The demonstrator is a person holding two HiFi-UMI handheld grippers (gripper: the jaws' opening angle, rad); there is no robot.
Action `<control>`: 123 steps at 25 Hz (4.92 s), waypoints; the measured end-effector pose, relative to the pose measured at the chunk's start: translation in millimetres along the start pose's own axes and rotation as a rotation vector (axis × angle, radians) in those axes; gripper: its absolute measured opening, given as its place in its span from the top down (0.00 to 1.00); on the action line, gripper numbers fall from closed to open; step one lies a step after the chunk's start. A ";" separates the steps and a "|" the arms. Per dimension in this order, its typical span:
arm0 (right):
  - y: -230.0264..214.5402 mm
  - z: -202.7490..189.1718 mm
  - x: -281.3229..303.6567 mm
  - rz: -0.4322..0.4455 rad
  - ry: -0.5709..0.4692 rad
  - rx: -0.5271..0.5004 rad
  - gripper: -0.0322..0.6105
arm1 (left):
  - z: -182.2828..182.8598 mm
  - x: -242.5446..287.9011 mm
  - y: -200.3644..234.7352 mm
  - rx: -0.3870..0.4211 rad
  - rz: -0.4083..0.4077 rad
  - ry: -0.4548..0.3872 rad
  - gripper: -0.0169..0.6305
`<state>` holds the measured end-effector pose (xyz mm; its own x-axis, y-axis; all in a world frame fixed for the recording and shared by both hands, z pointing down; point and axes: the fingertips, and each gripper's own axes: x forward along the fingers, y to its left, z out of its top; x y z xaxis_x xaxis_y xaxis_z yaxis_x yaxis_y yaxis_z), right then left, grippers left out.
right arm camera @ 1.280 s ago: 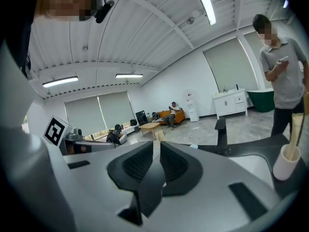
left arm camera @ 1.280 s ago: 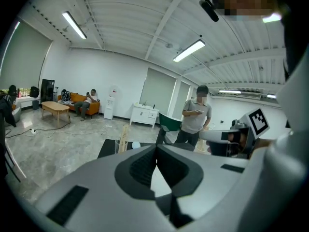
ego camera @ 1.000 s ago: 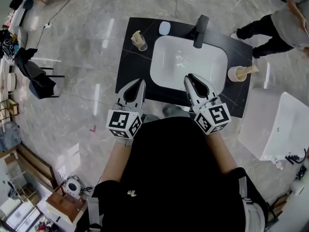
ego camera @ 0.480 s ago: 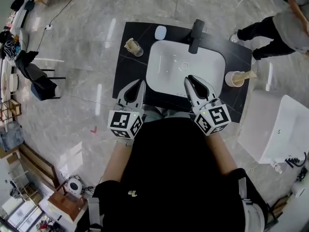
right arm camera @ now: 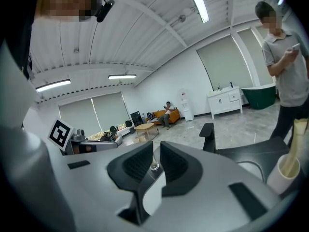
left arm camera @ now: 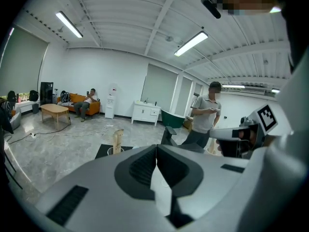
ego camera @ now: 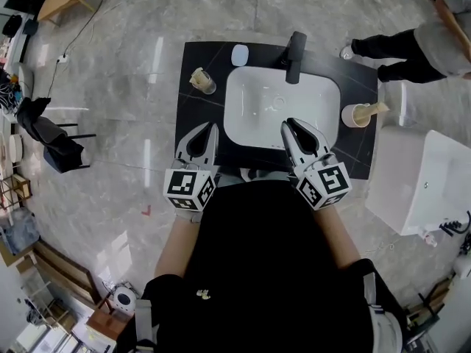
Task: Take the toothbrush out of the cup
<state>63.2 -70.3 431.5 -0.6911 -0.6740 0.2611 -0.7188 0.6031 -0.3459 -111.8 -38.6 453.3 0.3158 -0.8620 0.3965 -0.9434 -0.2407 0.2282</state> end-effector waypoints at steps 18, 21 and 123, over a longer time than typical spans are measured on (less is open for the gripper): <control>10.4 -0.9 -11.9 -0.314 0.004 -0.029 0.85 | -12.6 56.2 98.7 0.091 -0.054 0.079 0.82; 9.3 -8.0 -22.1 -0.372 0.010 -0.019 0.85 | -17.0 70.7 109.2 0.098 -0.066 0.098 0.78; -191.3 -11.6 -159.0 -0.713 -0.126 0.077 0.85 | 7.0 46.2 -42.1 0.218 -0.156 0.192 0.92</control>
<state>309.7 -73.6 466.6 -0.0394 -0.9387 0.3424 -0.9805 -0.0297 -0.1944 -58.3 -71.4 455.8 0.4517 -0.7127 0.5367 -0.8753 -0.4704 0.1119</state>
